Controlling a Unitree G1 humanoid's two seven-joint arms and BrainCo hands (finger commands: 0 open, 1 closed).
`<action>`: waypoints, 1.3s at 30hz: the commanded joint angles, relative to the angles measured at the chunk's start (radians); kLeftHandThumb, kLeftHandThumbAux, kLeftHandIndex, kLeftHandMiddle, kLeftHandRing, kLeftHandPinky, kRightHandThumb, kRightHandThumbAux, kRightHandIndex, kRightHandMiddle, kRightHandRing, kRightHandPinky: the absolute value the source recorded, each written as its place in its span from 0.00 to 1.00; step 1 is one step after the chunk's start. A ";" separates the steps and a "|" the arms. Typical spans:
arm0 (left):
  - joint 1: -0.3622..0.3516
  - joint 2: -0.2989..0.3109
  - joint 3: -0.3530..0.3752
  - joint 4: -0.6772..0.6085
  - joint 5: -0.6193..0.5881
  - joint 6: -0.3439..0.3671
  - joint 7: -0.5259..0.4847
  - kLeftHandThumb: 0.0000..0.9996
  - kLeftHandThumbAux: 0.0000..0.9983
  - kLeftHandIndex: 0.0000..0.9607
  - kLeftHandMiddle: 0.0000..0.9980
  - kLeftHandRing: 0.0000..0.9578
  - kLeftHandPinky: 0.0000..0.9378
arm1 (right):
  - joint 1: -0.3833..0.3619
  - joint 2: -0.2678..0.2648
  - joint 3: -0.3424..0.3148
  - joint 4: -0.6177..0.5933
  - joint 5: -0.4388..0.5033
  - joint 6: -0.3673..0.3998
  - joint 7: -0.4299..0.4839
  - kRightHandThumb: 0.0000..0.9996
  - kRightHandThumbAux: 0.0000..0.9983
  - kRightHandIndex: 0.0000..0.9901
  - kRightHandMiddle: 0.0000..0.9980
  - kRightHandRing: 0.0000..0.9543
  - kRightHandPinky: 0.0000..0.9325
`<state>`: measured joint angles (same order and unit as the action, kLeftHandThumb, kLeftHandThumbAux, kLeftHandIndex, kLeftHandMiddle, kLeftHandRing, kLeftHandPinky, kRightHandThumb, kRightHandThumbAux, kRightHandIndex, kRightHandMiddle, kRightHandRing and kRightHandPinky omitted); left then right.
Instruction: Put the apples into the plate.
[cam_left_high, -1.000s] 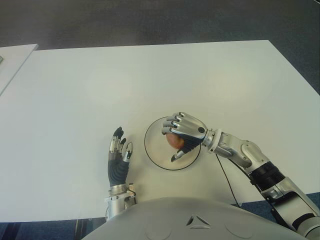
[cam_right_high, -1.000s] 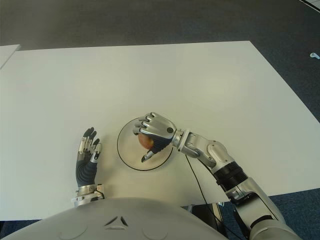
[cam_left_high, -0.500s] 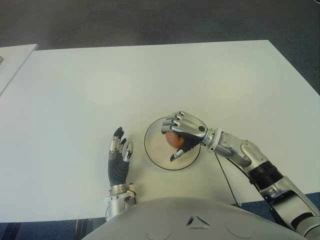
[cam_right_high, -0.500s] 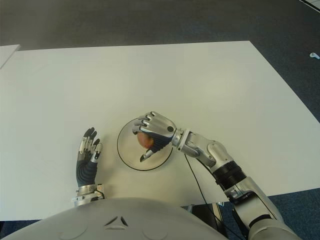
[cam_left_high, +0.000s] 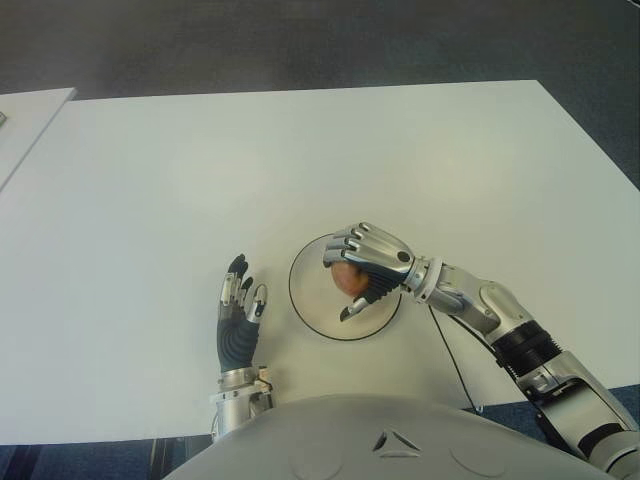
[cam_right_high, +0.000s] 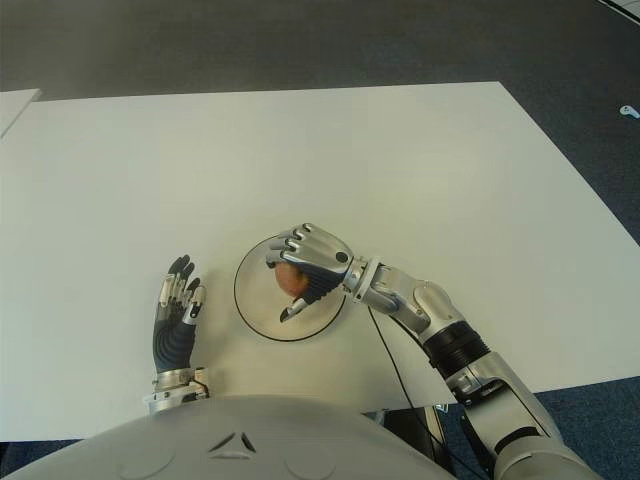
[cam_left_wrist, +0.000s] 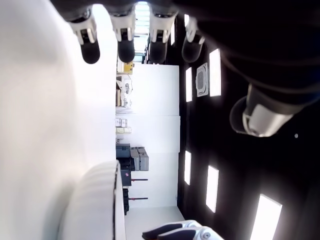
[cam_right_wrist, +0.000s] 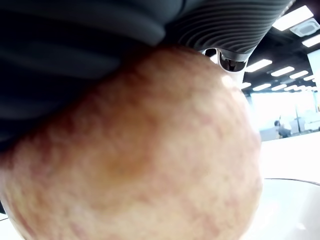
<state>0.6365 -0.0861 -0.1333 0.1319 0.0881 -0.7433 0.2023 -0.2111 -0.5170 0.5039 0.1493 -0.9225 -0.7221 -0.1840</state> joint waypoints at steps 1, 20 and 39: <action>0.028 -0.031 0.002 0.047 0.005 0.013 0.011 0.07 0.46 0.01 0.00 0.00 0.00 | -0.016 0.000 -0.003 0.005 -0.003 -0.009 -0.006 0.27 0.50 0.23 0.25 0.22 0.16; 0.006 -0.020 0.004 0.096 -0.007 -0.034 -0.002 0.06 0.47 0.01 0.00 0.00 0.00 | -0.031 0.006 0.005 0.011 -0.007 -0.004 0.031 0.22 0.47 0.13 0.16 0.10 0.01; -0.005 -0.023 0.019 0.103 -0.022 -0.006 0.005 0.08 0.43 0.01 0.00 0.00 0.00 | -0.030 -0.032 -0.006 -0.052 0.046 -0.007 0.186 0.09 0.25 0.00 0.00 0.00 0.00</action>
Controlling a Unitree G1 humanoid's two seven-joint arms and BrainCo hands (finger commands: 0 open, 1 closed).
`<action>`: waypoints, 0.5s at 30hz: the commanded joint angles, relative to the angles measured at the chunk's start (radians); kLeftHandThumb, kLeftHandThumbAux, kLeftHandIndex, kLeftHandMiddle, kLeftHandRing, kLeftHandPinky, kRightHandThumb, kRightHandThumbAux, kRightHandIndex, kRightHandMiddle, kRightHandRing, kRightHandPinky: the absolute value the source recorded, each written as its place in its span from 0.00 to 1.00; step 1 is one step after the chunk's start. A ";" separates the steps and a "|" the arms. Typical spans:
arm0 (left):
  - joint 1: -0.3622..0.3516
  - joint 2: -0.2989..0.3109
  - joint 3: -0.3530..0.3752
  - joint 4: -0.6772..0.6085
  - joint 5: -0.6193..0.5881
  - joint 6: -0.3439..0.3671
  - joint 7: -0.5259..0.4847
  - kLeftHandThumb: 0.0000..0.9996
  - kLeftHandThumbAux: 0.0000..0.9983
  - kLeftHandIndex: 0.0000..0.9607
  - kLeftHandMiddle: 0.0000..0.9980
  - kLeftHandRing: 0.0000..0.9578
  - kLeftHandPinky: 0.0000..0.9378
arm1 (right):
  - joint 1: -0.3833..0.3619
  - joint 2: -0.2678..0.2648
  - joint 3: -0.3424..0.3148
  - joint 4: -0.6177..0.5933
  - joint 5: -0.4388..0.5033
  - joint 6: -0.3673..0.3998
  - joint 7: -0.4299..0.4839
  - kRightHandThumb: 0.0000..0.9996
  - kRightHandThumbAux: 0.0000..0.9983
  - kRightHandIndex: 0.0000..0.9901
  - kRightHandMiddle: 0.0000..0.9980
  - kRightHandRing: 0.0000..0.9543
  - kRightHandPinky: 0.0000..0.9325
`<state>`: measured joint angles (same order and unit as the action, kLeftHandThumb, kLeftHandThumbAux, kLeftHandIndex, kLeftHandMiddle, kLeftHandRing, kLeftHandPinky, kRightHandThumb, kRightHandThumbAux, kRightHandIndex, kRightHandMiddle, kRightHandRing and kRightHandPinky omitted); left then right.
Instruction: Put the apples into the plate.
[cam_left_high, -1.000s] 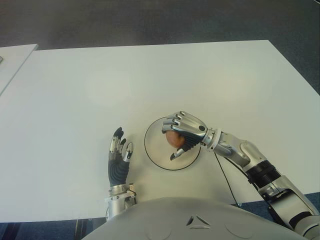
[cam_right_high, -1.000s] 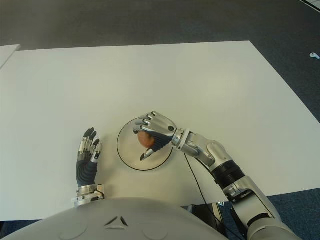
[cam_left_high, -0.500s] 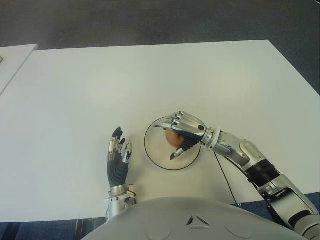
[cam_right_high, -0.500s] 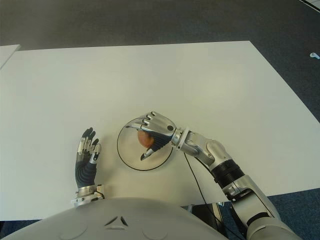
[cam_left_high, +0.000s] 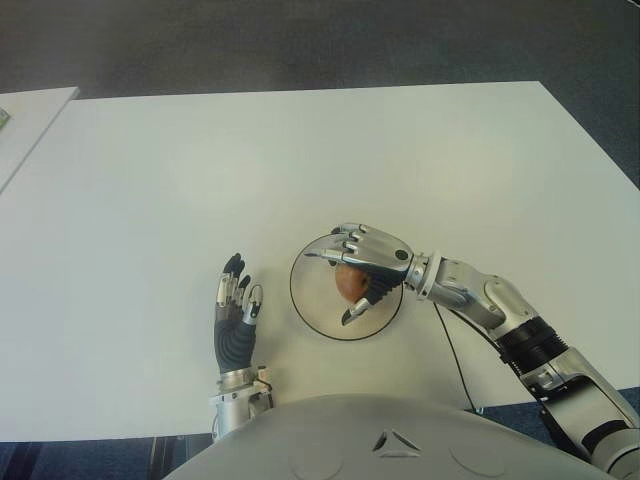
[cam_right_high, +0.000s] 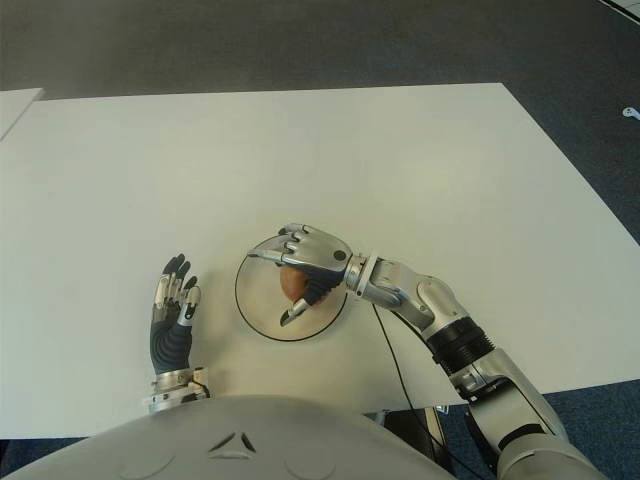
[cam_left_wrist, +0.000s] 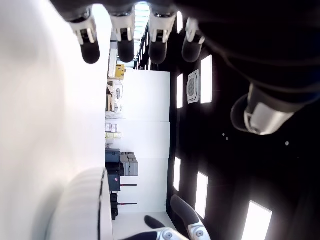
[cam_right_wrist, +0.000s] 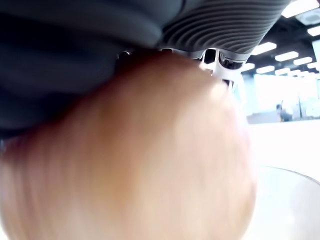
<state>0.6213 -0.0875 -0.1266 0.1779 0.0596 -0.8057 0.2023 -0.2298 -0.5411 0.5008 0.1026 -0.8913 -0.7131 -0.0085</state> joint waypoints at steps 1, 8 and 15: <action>0.011 -0.024 0.014 0.056 0.007 0.059 0.008 0.08 0.43 0.00 0.00 0.00 0.00 | -0.013 -0.009 -0.003 -0.004 0.014 -0.020 0.008 0.09 0.25 0.00 0.00 0.00 0.00; 0.025 -0.041 0.017 0.045 0.011 0.087 0.023 0.09 0.42 0.00 0.00 0.00 0.00 | -0.017 -0.010 -0.004 0.006 0.033 -0.037 0.018 0.08 0.22 0.00 0.00 0.00 0.00; 0.044 -0.041 0.002 0.004 0.034 0.110 0.035 0.10 0.41 0.00 0.00 0.00 0.00 | -0.022 -0.011 -0.007 0.012 0.046 -0.046 0.030 0.09 0.21 0.00 0.00 0.00 0.00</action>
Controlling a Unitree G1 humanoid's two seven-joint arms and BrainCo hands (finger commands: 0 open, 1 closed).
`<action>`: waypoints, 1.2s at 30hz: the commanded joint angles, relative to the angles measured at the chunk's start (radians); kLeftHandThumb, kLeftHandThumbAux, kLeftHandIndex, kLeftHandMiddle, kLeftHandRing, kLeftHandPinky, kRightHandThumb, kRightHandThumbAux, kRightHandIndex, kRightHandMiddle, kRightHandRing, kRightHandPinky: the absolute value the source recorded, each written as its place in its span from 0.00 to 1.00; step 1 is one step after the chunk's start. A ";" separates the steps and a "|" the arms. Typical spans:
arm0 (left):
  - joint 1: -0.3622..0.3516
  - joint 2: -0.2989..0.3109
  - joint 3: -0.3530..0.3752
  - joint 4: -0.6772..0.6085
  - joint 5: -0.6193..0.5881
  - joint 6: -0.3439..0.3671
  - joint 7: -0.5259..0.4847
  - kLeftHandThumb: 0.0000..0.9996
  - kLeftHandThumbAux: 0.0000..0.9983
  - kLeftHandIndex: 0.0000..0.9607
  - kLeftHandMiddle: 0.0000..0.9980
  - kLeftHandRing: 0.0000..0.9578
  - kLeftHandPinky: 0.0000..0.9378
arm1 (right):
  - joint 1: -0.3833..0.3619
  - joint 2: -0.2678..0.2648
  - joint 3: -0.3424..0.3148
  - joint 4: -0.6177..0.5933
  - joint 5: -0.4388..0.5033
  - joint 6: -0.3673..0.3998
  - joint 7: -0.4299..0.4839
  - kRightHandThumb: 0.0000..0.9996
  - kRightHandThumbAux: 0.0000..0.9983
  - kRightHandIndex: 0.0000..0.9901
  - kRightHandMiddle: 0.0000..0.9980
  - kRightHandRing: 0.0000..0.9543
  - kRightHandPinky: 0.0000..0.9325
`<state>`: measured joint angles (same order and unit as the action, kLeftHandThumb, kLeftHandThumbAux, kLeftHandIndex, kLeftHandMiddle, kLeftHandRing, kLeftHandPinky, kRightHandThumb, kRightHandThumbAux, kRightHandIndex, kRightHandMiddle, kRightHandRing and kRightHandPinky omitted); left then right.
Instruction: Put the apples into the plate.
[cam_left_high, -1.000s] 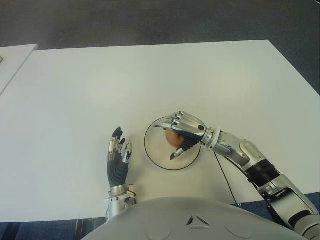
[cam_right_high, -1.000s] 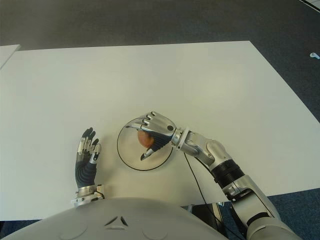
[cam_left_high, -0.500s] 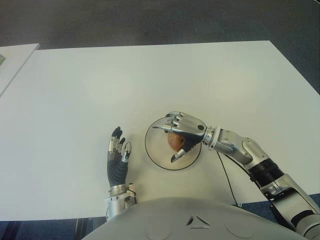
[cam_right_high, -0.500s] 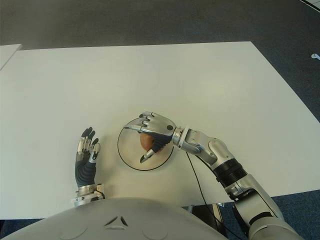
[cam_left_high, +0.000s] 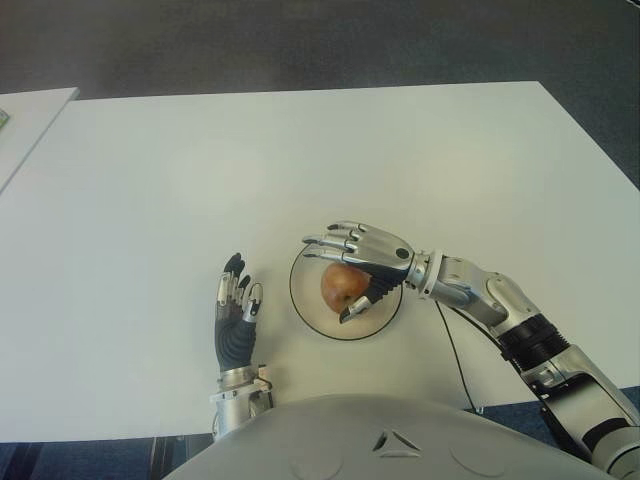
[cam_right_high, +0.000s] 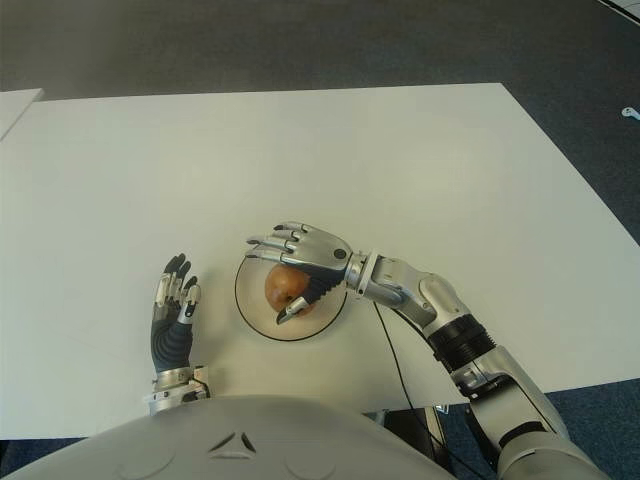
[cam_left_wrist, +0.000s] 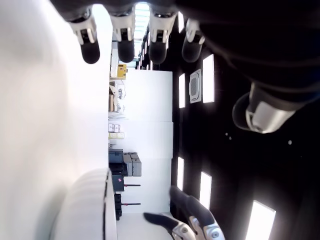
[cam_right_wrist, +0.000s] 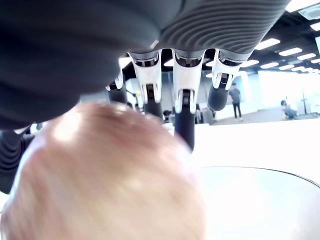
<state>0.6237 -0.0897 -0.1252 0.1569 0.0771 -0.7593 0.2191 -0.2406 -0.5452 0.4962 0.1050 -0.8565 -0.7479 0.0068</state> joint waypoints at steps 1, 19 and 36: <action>0.042 -0.038 0.000 0.023 0.018 0.065 0.019 0.10 0.41 0.00 0.00 0.00 0.00 | -0.011 -0.007 -0.003 0.010 0.012 -0.012 0.015 0.09 0.21 0.00 0.00 0.00 0.00; 0.047 -0.030 -0.001 0.016 0.023 0.077 0.021 0.09 0.40 0.00 0.00 0.00 0.00 | -0.001 0.004 -0.016 0.006 0.008 -0.003 -0.001 0.10 0.23 0.00 0.00 0.00 0.00; 0.062 -0.034 -0.009 -0.010 0.058 0.096 0.056 0.11 0.41 0.00 0.00 0.00 0.00 | 0.010 0.024 -0.076 -0.007 0.175 0.081 0.099 0.13 0.25 0.00 0.00 0.00 0.00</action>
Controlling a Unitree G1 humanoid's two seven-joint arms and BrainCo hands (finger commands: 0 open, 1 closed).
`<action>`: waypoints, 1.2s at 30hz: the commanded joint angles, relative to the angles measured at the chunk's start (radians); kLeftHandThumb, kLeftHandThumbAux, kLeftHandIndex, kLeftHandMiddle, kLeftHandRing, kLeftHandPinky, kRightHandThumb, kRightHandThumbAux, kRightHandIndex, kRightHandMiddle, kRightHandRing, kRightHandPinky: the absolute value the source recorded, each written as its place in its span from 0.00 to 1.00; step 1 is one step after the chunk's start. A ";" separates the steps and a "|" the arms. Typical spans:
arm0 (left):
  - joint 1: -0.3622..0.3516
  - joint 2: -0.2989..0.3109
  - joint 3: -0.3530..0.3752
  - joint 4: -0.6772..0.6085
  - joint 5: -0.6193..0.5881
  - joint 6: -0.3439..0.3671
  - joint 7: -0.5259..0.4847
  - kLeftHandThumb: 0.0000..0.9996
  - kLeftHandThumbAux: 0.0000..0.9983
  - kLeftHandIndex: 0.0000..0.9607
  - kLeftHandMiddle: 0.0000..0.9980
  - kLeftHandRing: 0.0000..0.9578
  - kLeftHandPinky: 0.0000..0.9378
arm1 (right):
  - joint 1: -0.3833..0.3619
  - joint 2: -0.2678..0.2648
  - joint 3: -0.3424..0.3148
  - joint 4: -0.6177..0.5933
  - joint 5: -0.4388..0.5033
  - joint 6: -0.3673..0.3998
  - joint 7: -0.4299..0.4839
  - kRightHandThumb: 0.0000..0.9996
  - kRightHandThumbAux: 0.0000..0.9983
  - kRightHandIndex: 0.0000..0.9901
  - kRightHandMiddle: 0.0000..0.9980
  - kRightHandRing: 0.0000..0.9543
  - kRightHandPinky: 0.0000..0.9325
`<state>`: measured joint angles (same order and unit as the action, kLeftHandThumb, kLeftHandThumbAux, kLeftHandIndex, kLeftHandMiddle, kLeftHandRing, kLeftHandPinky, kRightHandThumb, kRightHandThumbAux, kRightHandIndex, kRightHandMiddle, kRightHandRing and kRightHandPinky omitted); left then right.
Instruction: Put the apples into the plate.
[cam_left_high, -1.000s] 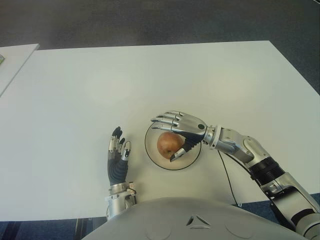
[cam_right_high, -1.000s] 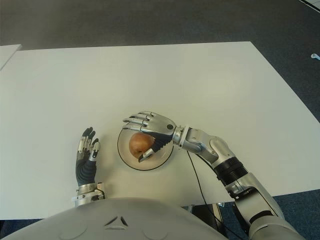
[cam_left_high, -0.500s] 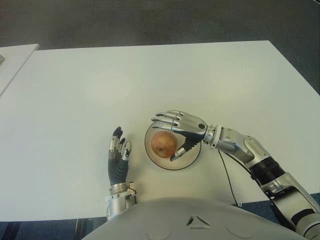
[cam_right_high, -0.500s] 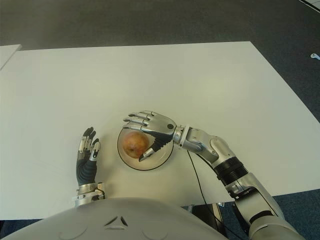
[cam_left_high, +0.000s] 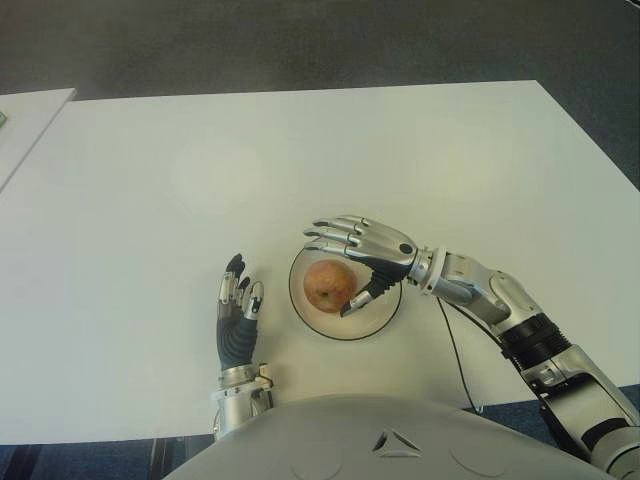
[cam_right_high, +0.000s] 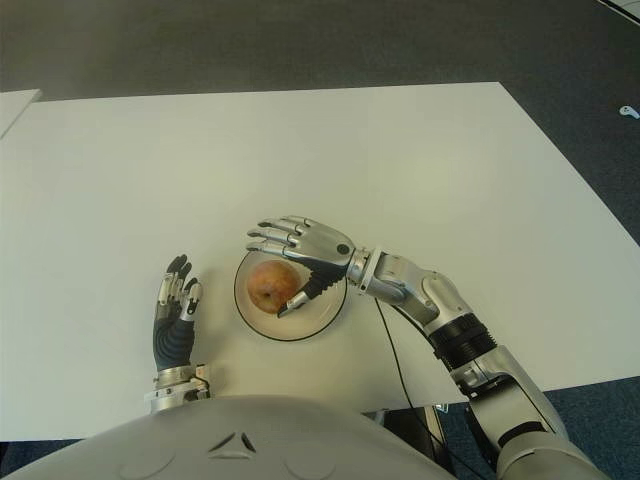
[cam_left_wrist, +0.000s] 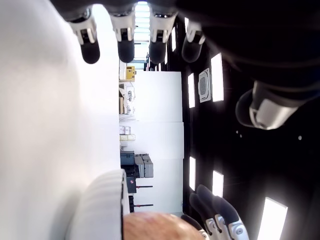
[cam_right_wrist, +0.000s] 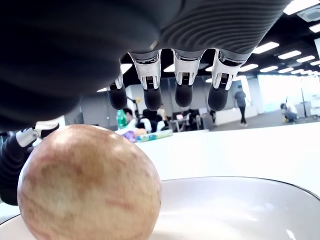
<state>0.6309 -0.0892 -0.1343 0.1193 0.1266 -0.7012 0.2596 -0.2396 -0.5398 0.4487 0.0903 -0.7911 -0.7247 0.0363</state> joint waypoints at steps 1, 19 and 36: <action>0.055 -0.034 0.000 0.028 0.007 0.037 0.017 0.11 0.41 0.00 0.00 0.00 0.00 | 0.007 0.032 -0.035 0.021 0.165 0.081 0.096 0.13 0.25 0.00 0.00 0.00 0.00; 0.055 -0.024 -0.007 0.057 -0.020 -0.029 -0.001 0.11 0.40 0.00 0.00 0.00 0.00 | 0.156 0.215 -0.322 0.060 0.891 0.405 0.273 0.11 0.19 0.00 0.00 0.00 0.00; 0.057 -0.010 0.008 0.089 -0.083 -0.065 -0.041 0.12 0.42 0.00 0.00 0.00 0.00 | 0.217 0.374 -0.504 0.201 1.040 0.455 0.232 0.07 0.31 0.00 0.00 0.00 0.00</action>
<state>0.6446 -0.0833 -0.1335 0.1636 0.0568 -0.7971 0.2322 -0.0309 -0.1981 -0.0262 0.3023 0.2013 -0.2964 0.2669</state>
